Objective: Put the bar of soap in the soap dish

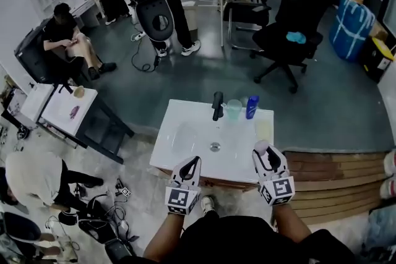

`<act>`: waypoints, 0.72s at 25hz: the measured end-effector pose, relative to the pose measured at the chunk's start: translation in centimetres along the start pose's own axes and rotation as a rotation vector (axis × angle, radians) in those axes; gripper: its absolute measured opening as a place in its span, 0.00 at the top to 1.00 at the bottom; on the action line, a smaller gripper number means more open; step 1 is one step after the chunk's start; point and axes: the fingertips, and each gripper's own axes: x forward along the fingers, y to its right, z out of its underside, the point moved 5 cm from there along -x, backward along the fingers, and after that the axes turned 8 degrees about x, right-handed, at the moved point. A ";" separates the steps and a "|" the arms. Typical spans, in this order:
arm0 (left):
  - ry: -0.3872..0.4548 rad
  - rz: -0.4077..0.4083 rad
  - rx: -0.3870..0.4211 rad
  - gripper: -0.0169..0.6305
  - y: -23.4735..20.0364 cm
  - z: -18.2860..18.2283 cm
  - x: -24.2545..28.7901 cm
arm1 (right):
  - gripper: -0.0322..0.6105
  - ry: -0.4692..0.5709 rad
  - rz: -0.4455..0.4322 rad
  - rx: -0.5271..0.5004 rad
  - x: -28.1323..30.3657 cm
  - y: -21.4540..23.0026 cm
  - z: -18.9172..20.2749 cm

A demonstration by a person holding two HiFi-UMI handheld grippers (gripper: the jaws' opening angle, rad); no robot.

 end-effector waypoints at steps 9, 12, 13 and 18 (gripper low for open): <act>-0.022 0.113 0.028 0.94 -4.9 2.1 4.4 | 0.66 -0.119 0.204 0.025 4.7 3.0 2.9; -0.021 0.118 0.027 0.94 -5.5 2.2 6.0 | 0.66 -0.159 0.231 0.028 5.9 4.6 3.8; -0.021 0.124 0.026 0.94 -5.3 2.2 6.4 | 0.66 -0.174 0.243 0.033 6.0 5.2 4.1; -0.042 0.129 0.001 0.94 -4.4 2.7 7.4 | 0.66 -0.286 0.283 0.054 6.8 8.2 5.9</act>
